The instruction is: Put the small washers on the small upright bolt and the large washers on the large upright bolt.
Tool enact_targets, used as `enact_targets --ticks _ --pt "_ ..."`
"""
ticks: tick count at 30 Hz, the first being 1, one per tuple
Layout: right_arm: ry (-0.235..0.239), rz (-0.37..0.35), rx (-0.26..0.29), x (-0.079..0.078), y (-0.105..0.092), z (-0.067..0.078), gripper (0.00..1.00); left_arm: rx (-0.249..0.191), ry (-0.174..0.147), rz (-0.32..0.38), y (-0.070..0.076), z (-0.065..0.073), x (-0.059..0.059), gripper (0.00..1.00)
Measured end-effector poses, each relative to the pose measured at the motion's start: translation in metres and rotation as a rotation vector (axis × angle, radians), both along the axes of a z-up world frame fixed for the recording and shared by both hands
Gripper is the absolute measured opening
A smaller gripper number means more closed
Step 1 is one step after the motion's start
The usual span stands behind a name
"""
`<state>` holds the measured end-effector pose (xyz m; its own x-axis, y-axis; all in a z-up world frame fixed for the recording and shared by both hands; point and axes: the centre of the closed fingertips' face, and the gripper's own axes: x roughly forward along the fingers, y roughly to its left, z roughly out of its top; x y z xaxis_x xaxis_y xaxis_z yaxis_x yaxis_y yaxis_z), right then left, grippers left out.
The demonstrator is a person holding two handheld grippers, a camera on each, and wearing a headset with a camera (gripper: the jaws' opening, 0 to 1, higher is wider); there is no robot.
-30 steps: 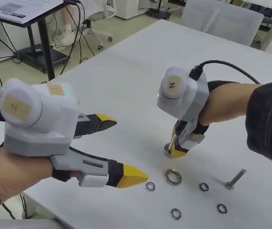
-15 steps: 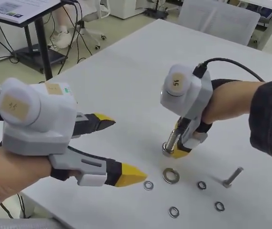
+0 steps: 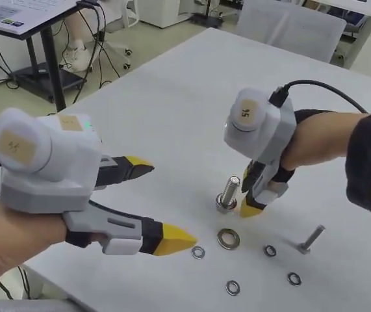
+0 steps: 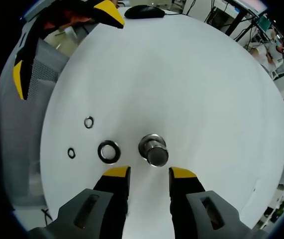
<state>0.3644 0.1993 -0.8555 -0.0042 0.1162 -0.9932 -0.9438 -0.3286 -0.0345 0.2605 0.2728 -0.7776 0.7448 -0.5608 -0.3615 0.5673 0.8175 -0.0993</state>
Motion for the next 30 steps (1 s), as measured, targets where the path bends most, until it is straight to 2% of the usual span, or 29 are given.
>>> enact_targets --ticks 12,30 --pt "0.001 -0.014 -0.001 -0.007 -0.009 0.003 0.32 0.001 -0.004 -0.004 -0.001 0.002 0.000 0.80" --pt "0.022 0.000 0.004 -0.032 -0.012 0.003 0.32 0.007 -0.005 -0.011 -0.003 0.005 -0.002 0.80"
